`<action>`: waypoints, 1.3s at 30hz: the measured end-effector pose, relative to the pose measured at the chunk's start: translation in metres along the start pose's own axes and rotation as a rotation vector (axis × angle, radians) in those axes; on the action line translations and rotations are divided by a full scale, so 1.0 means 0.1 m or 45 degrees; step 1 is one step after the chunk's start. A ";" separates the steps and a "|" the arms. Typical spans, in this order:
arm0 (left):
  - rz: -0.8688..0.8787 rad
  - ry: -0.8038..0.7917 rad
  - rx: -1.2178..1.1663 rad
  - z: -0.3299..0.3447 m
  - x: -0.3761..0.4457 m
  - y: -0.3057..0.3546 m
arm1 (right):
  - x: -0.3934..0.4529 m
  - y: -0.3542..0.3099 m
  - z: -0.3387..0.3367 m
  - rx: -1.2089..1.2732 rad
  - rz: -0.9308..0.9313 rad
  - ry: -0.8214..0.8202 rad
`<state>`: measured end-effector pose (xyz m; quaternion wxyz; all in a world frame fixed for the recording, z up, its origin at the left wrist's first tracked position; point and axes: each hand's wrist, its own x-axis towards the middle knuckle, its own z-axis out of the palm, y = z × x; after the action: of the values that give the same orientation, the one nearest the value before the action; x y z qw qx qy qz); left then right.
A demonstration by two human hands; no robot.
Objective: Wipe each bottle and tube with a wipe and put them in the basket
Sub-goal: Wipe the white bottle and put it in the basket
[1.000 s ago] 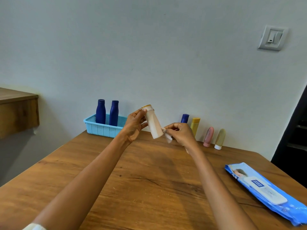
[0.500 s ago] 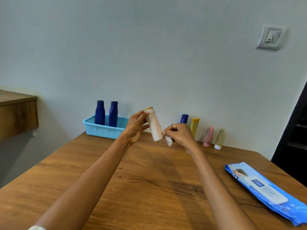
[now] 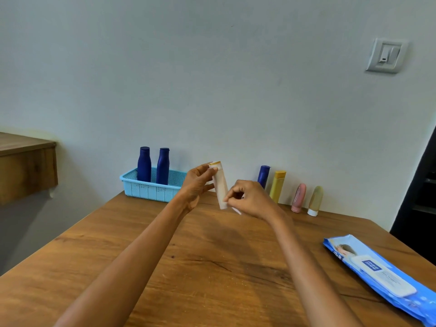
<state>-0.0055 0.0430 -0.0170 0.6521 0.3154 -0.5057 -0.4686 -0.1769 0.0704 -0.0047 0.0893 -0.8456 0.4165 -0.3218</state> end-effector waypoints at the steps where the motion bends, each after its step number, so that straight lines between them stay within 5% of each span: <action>1: -0.013 -0.003 0.041 0.00 0.00 -0.02 | -0.01 0.00 0.00 -0.058 -0.019 0.027; 6: -0.092 -0.063 0.164 0.07 0.00 -0.10 | 0.05 -0.15 0.01 -0.072 -0.211 0.502; 19: -0.182 0.046 -0.222 0.08 0.01 0.01 | -0.02 -0.07 0.15 -0.073 -0.269 0.581; 27: -0.142 0.185 -0.300 -0.05 0.03 0.05 | -0.09 0.03 0.20 -0.118 -0.273 0.436; 30: -0.134 0.156 -0.299 -0.06 0.03 0.09 | -0.09 0.11 0.15 -0.060 -0.192 0.424; 35: -0.156 -0.019 -0.201 0.02 -0.02 0.07 | -0.04 0.03 0.07 0.399 -0.079 0.776; 39: -0.129 -0.149 -0.225 0.12 -0.07 0.08 | 0.04 -0.10 0.14 0.467 -0.067 0.656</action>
<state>-0.0150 0.0533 -0.0093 0.6222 0.2540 -0.4829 -0.5614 -0.1594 0.0720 -0.0092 0.1236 -0.7164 0.3384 -0.5975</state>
